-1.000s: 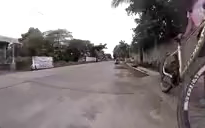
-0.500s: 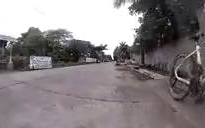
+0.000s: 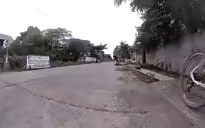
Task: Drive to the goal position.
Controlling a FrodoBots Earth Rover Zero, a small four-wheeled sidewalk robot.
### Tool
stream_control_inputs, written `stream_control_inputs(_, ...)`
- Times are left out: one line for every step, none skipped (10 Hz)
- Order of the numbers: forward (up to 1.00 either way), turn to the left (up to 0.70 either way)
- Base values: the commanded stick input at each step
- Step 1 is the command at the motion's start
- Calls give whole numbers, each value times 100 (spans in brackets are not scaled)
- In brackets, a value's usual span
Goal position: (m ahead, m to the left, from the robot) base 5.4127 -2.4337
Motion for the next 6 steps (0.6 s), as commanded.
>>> stream_control_inputs(70, 0)
stream_control_inputs(70, 0)
stream_control_inputs(70, 0)
stream_control_inputs(70, 0)
stream_control_inputs(70, 0)
stream_control_inputs(70, -10)
